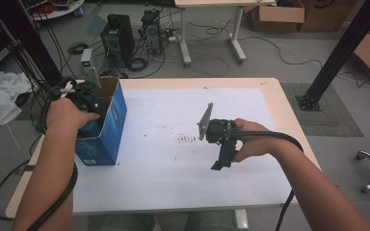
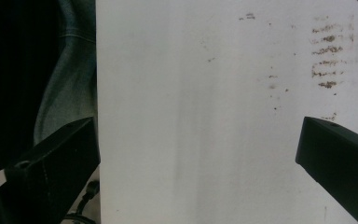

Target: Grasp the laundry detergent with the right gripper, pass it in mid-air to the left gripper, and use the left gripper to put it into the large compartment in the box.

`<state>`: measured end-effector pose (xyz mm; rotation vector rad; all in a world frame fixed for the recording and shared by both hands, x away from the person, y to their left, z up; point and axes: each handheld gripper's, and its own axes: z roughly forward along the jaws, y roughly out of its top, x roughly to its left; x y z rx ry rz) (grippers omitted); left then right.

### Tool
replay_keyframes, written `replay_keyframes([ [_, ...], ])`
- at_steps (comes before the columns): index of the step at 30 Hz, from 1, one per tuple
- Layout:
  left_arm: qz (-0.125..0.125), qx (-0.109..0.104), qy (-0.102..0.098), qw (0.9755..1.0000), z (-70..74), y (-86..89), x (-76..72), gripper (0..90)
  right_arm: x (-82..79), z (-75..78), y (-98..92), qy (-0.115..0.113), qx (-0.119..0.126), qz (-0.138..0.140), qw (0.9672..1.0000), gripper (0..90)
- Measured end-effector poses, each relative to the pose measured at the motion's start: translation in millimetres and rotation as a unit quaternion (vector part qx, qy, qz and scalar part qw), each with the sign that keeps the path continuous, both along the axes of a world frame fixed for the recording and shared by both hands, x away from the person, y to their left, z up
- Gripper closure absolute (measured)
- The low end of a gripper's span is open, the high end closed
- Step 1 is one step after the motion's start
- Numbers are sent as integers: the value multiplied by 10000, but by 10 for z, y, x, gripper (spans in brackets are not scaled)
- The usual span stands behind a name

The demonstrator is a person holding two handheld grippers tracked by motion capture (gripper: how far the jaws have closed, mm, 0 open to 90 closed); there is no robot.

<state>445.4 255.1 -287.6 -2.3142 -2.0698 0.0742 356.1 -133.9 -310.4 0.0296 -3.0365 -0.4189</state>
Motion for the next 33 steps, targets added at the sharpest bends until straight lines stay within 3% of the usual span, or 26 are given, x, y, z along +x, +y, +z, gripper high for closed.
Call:
replay_keyframes([
  [4,34,11,7,10000,3,5,-6,377,-10,7,0,-13,15,-2,10000,0],
  [9,66,9,-144,9999,17,-4,-17,351,-13,4,-9,-6,14,-15,10000,0],
  [16,33,46,-93,9999,71,-43,-17,301,-26,8,-11,-5,37,-27,10000,0],
  [33,-43,125,-228,9997,234,-62,-47,284,-40,6,-33,14,35,-54,10000,0],
])
